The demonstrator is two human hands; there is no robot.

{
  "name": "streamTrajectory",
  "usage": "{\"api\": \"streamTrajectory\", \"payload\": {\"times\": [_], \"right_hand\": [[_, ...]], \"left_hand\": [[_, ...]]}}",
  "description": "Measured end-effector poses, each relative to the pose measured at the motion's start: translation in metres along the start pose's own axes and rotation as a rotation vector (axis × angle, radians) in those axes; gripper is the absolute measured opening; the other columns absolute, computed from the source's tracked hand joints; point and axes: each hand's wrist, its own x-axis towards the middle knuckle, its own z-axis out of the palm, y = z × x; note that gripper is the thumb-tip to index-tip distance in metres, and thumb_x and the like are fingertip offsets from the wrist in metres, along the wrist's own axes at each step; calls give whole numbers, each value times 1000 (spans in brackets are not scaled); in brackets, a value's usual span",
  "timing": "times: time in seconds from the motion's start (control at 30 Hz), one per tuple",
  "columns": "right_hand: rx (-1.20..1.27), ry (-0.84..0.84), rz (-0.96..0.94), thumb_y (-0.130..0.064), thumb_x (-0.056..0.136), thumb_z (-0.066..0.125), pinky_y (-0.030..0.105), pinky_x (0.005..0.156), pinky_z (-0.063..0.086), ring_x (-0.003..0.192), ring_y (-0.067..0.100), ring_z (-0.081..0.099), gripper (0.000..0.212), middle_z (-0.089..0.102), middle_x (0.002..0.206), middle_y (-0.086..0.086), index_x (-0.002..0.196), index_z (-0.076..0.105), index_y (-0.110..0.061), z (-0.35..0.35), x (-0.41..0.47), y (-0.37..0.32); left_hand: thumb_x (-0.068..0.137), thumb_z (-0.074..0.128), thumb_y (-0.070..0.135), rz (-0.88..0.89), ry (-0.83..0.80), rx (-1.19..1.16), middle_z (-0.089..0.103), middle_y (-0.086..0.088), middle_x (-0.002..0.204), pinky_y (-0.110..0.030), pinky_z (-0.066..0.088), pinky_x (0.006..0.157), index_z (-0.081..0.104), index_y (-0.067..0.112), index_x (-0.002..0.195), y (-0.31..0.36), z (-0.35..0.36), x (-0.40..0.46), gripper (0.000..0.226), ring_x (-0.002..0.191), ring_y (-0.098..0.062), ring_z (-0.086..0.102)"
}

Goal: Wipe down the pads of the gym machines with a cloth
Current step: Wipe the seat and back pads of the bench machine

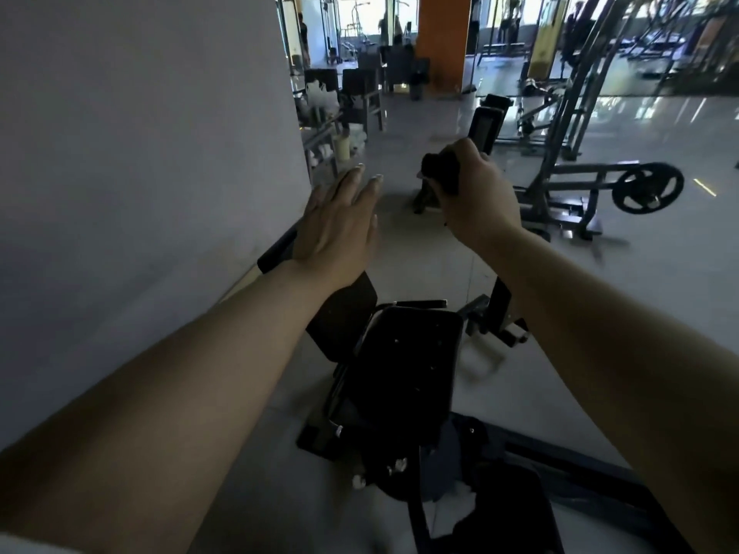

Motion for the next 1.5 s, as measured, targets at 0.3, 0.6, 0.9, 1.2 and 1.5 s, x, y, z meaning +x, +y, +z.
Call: {"api": "streamTrajectory", "payload": {"times": [0.3, 0.6, 0.9, 1.2, 1.5], "right_hand": [[-84, 7, 11, -24, 93, 55, 37, 65, 47, 97, 35, 58, 32, 54, 123, 14, 122, 44, -15, 44, 5, -7], [-40, 27, 238, -31, 94, 53, 33, 61, 44, 82, 25, 58, 27, 59, 97, 7, 114, 45, -15, 114, 5, 10], [-27, -40, 515, -37, 94, 51, 40, 62, 48, 66, 21, 54, 26, 55, 80, 3, 105, 42, -15, 182, -5, 82], [291, -313, 816, -27, 93, 58, 39, 83, 50, 94, 24, 59, 21, 59, 106, 6, 109, 46, -20, 289, -59, 213], [367, -352, 911, -32, 92, 57, 35, 77, 48, 91, 23, 59, 31, 60, 102, 4, 116, 49, -15, 353, -68, 288]], "left_hand": [[100, 32, 24, 57, -18, -2, 16, -7, 158, -43, 11, 116, 22, 16, 149, -51, 35, 13, 51, 145, -22, 12], [99, 34, 23, 179, -126, -150, 12, -5, 159, -42, 11, 116, 23, 19, 150, -95, 115, 32, 52, 146, -21, 9], [97, 38, 22, 282, -262, -260, 22, -9, 156, -43, 17, 116, 30, 15, 146, -99, 231, 37, 51, 143, -25, 18], [101, 31, 29, 150, -653, -261, 11, -8, 159, -39, 8, 117, 18, 20, 150, -90, 392, -31, 52, 146, -21, 8], [101, 31, 29, 48, -818, -283, 12, -6, 159, -39, 9, 118, 20, 20, 150, -75, 485, -56, 51, 146, -20, 8]]}}
